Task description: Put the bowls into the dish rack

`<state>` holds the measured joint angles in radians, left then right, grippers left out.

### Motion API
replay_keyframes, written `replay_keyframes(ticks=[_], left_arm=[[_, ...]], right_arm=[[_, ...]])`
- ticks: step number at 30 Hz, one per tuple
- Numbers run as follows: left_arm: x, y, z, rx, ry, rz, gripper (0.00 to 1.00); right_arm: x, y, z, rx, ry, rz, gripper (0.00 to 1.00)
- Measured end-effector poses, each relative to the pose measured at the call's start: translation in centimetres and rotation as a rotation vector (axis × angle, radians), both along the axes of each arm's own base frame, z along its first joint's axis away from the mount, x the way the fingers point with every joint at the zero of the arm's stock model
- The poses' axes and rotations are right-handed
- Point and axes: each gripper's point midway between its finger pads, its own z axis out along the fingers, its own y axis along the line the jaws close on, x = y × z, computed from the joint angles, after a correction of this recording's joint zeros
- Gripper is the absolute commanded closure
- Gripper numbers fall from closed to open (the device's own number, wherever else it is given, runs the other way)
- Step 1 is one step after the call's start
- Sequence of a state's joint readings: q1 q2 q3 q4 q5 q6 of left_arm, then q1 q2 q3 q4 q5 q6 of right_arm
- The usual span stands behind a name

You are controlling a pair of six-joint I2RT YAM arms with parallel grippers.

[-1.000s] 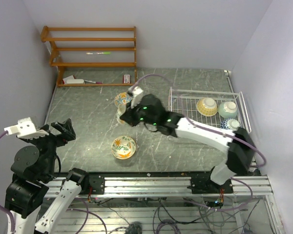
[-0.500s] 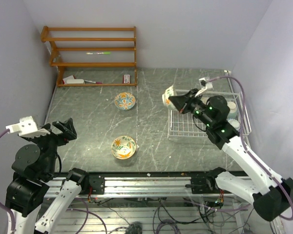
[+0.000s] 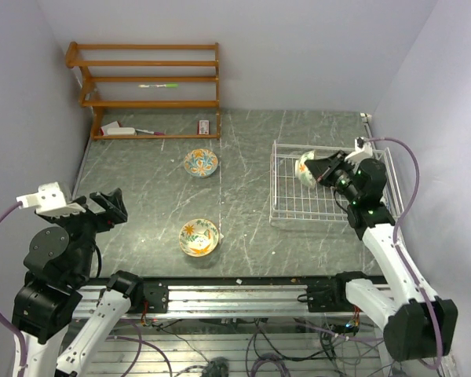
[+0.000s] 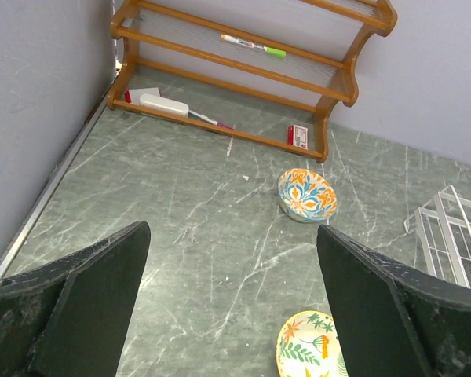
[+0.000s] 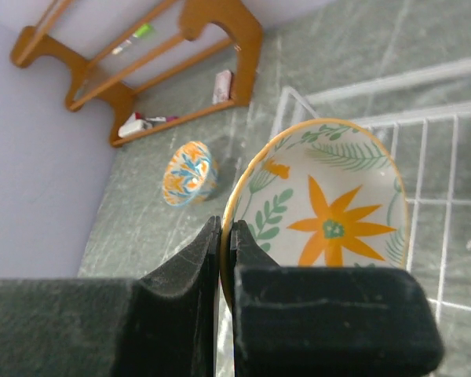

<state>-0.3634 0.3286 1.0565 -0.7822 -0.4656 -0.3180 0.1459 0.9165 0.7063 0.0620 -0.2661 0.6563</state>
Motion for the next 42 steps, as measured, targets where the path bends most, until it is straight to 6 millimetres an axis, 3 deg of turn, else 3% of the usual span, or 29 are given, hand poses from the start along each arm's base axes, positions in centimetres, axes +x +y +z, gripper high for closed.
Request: replay_keyframes(ticks=[4, 7, 15, 22, 25, 31, 42], left_arm=[[0.1, -0.1, 0.0, 0.002, 0.004, -0.001, 0.02], [0.1, -0.1, -0.1, 0.002, 0.004, -0.001, 0.02], [0.2, -0.1, -0.1, 0.002, 0.004, -0.003, 0.02], [0.5, -0.3, -0.4, 0.005, 0.013, -0.006, 0.02], [0.5, -0.3, -0.4, 0.006, 0.015, -0.006, 0.02], [0.8, -0.4, -0.7, 0.009, 0.023, -0.006, 0.02], [1.2, -0.6, -1.4, 0.015, 0.039, -0.006, 0.02]], right_arm=[[0.5, -1.8, -4.3, 0.132, 0.120, 0.007, 1.00], [0.2, -2.3, -6.4, 0.228, 0.183, 0.027, 1.00], [0.0, -1.1, -5.4, 0.334, 0.174, 0.139, 1.00], [-0.2, -1.0, -10.1, 0.436, 0.321, 0.150, 1.00], [-0.2, -1.0, -10.2, 0.452, 0.330, 0.156, 1.00], [0.1, -1.7, -10.5, 0.459, 0.342, 0.140, 0.99], [0.7, -4.6, -11.1, 0.479, 0.333, 0.087, 0.82]])
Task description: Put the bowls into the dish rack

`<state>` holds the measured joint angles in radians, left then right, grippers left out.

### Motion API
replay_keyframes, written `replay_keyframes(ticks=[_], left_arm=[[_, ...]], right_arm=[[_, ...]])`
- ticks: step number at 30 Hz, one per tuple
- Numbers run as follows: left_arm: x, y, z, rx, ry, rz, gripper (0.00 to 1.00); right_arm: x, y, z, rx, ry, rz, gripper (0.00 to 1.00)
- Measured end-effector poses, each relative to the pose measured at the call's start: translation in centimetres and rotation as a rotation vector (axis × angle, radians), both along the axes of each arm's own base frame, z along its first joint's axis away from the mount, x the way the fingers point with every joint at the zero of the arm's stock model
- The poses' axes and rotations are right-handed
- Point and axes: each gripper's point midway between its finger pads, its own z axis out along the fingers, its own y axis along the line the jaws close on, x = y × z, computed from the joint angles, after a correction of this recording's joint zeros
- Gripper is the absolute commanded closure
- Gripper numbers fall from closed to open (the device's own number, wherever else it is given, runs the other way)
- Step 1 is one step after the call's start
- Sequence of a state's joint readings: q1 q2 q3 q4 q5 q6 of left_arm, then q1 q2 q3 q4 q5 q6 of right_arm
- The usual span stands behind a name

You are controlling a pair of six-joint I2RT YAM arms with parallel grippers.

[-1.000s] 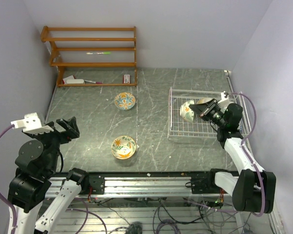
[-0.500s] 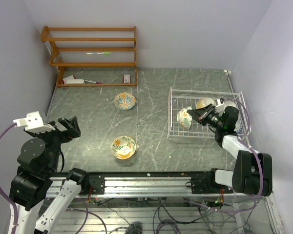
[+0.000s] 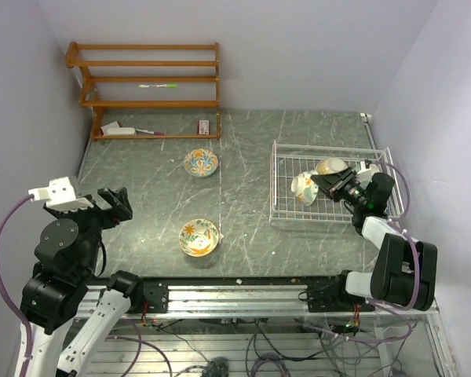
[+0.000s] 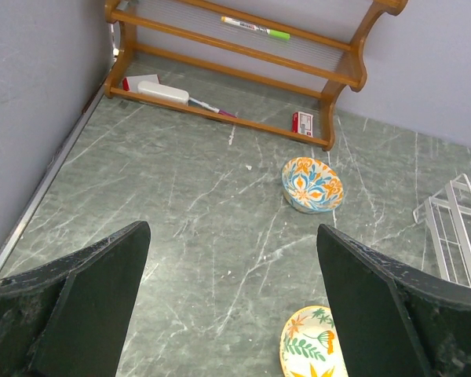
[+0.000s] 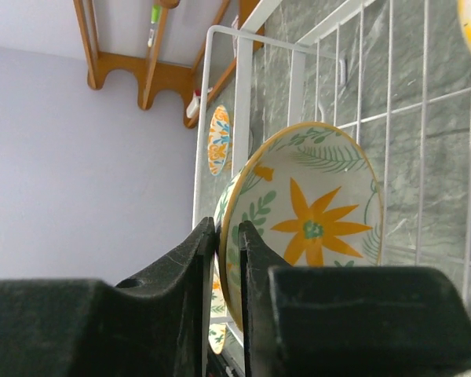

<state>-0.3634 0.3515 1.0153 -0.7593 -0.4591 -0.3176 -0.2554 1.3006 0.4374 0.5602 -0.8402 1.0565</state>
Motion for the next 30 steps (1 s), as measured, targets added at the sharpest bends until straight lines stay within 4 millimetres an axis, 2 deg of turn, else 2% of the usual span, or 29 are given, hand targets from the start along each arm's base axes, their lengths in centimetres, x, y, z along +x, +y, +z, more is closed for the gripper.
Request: replay_keyframes(ticks=[9, 17, 21, 26, 30], left_arm=[[0.5, -0.3, -1.0, 0.007, 0.020, -0.006, 0.02], [0.9, -0.7, -1.5, 0.008, 0.029, -0.019, 0.02], [1.0, -0.7, -1.8, 0.010, 0.033, -0.019, 0.02], [1.1, -0.8, -2.0, 0.012, 0.038, -0.019, 0.02], [1.1, -0.8, -1.9, 0.010, 0.034, -0.020, 0.02]], right_arm=[[-0.1, -1.7, -0.5, -0.060, -0.001, -0.043, 0.77], [-1.8, -2.6, -4.5, -0.134, 0.159, -0.076, 0.76], [-2.1, -2.8, -5.0, -0.163, 0.173, -0.080, 0.76], [-2.3, -3.3, -5.2, -0.213, 0.175, -0.085, 0.60], [-2.4, -3.9, -4.9, -0.272, 0.180, -0.097, 0.56]])
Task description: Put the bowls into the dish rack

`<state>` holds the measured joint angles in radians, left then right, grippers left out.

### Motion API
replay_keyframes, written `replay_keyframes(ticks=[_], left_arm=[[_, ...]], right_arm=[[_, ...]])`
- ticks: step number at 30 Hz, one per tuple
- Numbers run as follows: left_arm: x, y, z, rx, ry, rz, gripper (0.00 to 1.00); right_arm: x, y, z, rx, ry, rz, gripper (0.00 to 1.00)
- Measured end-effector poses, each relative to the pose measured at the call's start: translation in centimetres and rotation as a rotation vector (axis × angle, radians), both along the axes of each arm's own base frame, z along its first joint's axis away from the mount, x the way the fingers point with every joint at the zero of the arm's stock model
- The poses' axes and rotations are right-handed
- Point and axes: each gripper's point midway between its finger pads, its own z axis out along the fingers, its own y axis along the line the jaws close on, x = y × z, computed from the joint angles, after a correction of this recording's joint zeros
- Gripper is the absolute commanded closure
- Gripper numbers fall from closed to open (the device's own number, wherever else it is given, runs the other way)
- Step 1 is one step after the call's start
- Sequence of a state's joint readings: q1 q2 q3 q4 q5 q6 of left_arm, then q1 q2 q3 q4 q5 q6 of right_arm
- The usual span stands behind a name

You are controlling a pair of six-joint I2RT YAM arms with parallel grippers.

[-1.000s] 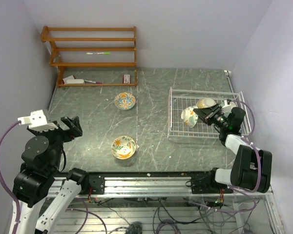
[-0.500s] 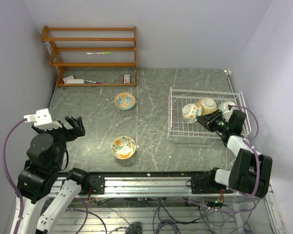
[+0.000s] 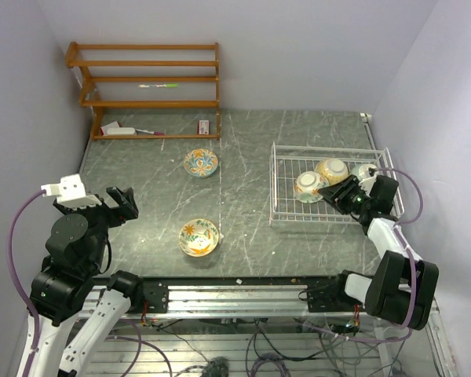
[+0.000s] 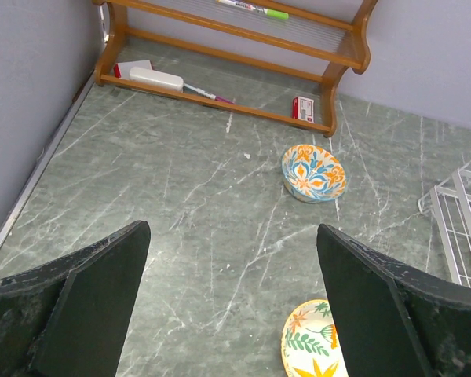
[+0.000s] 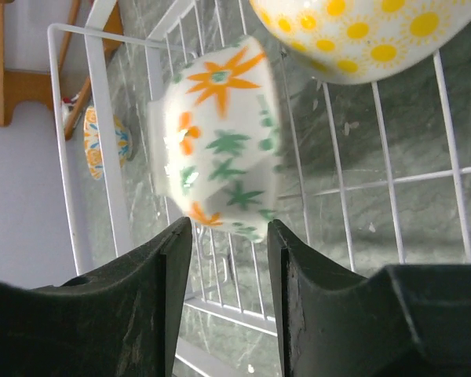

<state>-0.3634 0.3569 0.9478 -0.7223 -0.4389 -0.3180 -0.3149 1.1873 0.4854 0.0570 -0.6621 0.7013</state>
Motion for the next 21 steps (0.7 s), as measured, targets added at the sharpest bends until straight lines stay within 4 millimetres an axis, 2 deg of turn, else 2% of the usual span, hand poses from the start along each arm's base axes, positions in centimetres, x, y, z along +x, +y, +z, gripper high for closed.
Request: replay_keyframes(ticks=[7, 14, 18, 21], left_arm=[[0.2, -0.2, -0.1, -0.002, -0.002, -0.010, 0.02], [0.3, -0.5, 0.0, -0.005, -0.006, -0.019, 0.02], [0.4, -0.6, -0.2, -0.005, -0.004, -0.024, 0.02], [0.6, -0.7, -0.5, -0.003, 0.002, -0.025, 0.02]], right_arm=[[0.0, -0.9, 2.1, -0.097, -0.026, 0.007, 0.55], [-0.8, -1.6, 1.4, -0.164, 0.027, 0.010, 0.53], [0.2, -2.5, 3.5, -0.246, -0.004, 0.006, 0.51], [1.2, -2.1, 5.5, -0.327, -0.048, 0.010, 0.50]])
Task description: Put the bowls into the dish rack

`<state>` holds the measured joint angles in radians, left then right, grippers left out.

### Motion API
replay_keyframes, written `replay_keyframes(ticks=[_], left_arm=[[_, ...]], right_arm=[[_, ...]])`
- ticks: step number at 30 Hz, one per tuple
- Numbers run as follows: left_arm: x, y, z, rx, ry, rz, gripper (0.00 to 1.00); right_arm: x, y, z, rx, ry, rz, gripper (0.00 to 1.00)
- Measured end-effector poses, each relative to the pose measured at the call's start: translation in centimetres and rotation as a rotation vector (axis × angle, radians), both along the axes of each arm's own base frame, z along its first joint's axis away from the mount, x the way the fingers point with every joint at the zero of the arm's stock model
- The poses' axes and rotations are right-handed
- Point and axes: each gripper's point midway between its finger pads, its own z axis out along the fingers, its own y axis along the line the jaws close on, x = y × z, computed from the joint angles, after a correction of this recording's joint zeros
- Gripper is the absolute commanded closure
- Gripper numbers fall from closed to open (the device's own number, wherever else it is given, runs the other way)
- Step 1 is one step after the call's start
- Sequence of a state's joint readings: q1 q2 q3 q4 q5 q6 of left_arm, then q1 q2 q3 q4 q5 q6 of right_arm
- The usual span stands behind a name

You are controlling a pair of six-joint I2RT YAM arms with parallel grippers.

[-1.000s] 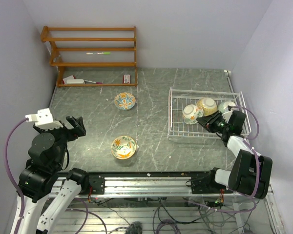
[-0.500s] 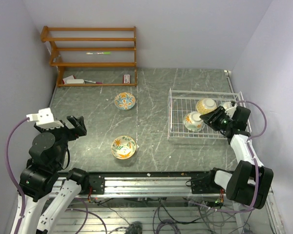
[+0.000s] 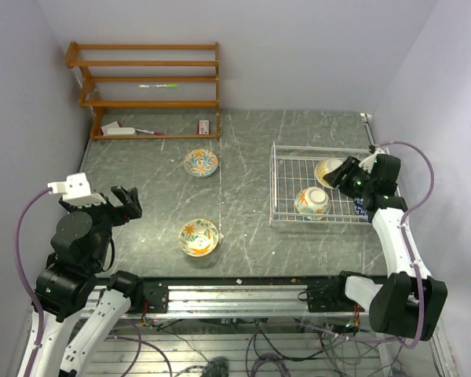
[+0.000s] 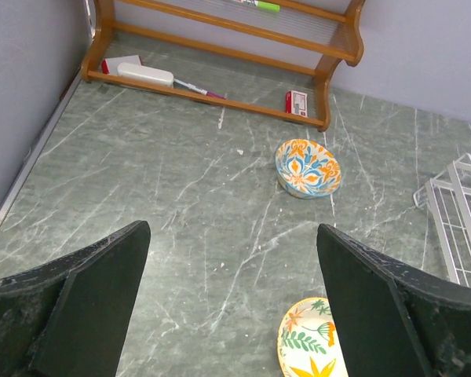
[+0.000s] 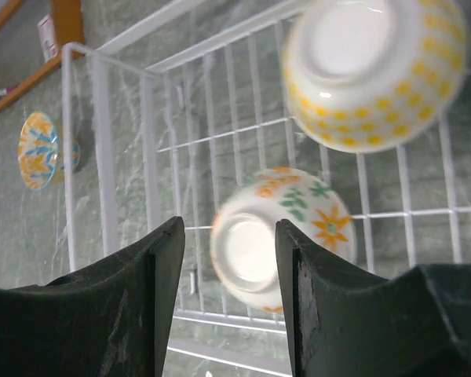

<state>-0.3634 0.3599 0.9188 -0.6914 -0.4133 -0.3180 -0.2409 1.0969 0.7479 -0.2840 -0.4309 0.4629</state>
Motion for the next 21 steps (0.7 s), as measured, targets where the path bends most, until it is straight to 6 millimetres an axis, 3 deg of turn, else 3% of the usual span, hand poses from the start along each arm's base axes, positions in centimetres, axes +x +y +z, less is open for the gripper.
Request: replay_keyframes(ticks=[2, 5, 9, 14, 21], left_arm=[[0.1, -0.1, -0.3, 0.002, 0.005, -0.001, 0.02], [0.2, -0.1, -0.5, 0.002, 0.008, -0.003, 0.02], [0.1, -0.1, -0.4, 0.003, 0.006, -0.003, 0.02], [-0.1, 0.0, -0.2, -0.002, -0.005, -0.002, 0.02], [-0.2, 0.1, -0.2, -0.004, -0.011, -0.002, 0.02]], right_arm=[[0.4, 1.4, 0.9, -0.049, -0.018, 0.031, 0.49], [0.7, 5.1, 1.6, -0.119, -0.027, 0.109, 0.49], [0.3, 8.6, 0.8, -0.167, -0.006, 0.182, 0.49], [-0.4, 9.6, -0.4, -0.190, 0.029, 0.196, 0.49], [-1.2, 9.4, -3.0, -0.221, 0.103, 0.193, 0.49]])
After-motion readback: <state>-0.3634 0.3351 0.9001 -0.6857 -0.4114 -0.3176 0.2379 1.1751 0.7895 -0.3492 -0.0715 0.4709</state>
